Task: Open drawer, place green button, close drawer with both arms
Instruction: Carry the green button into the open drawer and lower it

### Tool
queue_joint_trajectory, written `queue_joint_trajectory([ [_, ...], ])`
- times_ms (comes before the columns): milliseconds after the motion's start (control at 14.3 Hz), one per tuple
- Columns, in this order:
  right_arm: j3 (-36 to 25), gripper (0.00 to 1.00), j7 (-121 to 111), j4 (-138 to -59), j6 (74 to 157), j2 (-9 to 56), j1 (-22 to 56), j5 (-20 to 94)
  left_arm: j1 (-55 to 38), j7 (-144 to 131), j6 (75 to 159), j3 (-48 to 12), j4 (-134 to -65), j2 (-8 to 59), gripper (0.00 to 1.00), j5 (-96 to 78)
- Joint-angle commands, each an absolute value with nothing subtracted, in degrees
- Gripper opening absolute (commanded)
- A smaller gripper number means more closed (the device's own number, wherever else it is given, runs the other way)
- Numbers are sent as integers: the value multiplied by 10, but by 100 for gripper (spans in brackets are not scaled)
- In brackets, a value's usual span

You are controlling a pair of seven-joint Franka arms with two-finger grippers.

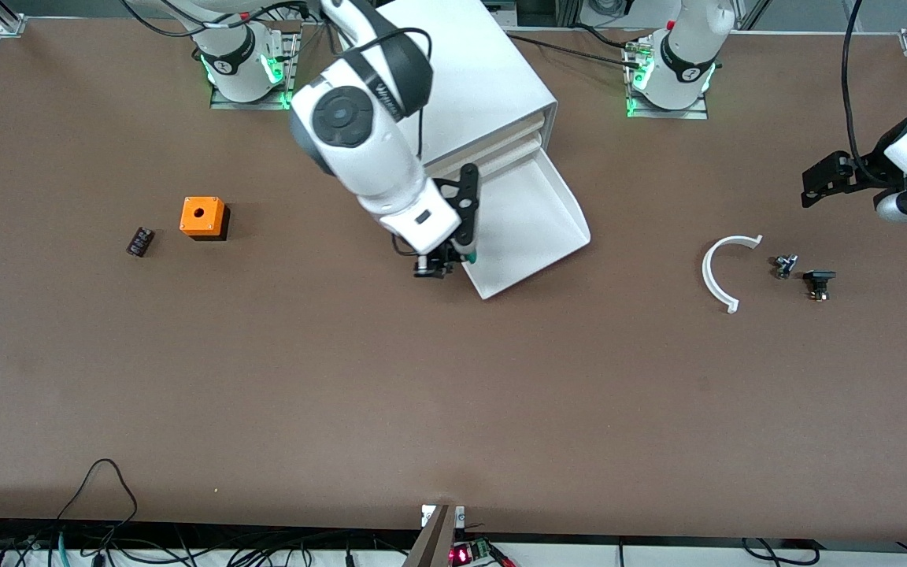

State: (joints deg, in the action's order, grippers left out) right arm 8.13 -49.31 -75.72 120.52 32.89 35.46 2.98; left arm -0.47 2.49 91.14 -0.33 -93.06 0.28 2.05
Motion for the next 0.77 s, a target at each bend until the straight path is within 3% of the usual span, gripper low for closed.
queue_joint_trajectory([
  [0,78,30,-506,-692,1163,368,404,-20,-9,17,899,-2,-911,13,100,35],
  [700,77,30,-521,-643,1158,472,480,-51,-11,17,899,-3,-901,18,100,35],
])
